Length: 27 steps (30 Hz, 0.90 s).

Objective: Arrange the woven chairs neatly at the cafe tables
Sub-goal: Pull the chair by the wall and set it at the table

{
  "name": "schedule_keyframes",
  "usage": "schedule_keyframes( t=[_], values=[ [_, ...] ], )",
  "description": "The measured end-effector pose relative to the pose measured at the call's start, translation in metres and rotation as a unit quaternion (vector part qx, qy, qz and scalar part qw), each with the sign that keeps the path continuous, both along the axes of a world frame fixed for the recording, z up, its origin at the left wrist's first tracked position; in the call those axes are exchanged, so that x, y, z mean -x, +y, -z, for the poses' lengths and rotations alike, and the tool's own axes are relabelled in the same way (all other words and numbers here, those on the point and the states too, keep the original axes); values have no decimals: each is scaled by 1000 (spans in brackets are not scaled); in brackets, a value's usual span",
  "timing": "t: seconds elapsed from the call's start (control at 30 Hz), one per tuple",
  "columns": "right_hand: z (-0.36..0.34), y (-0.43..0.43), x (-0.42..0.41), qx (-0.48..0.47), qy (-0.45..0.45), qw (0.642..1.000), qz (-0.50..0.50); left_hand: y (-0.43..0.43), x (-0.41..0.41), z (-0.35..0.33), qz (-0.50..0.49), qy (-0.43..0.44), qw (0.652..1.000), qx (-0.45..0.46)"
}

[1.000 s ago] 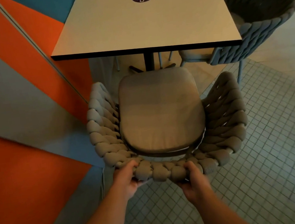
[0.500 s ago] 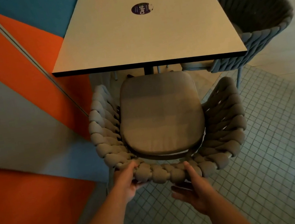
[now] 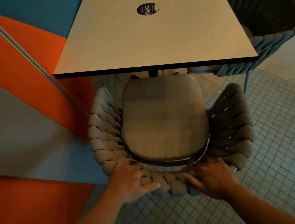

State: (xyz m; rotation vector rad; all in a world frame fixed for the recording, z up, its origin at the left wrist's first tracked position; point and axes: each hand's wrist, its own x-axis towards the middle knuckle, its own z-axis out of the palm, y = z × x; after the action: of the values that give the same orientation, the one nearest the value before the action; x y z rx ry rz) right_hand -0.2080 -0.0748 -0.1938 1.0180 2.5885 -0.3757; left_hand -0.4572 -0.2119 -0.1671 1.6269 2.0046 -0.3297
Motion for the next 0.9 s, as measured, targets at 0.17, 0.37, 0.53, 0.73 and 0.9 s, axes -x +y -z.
schedule_keyframes(
  t=[0.17, 0.37, 0.53, 0.73, 0.9],
  values=[
    [-8, 2, -1, 19, -11, 999, -39, 1, 1, 12, 35, 14, 999, 12],
    [-11, 0, -6, 15, -44, 994, -97, -5, 0, 18, 70, 42, 996, -21],
    [-8, -11, -14, 1, -39, 996, -86, -16, -13, 14, 74, 59, 995, -1],
    [-8, -18, -18, 0, -38, 996, -81, -20, -17, 11, 80, 58, 995, 4],
    [-17, -13, -15, 6, -60, 994, -90, -12, -15, 7, 89, 51, 994, 25]
  ],
)
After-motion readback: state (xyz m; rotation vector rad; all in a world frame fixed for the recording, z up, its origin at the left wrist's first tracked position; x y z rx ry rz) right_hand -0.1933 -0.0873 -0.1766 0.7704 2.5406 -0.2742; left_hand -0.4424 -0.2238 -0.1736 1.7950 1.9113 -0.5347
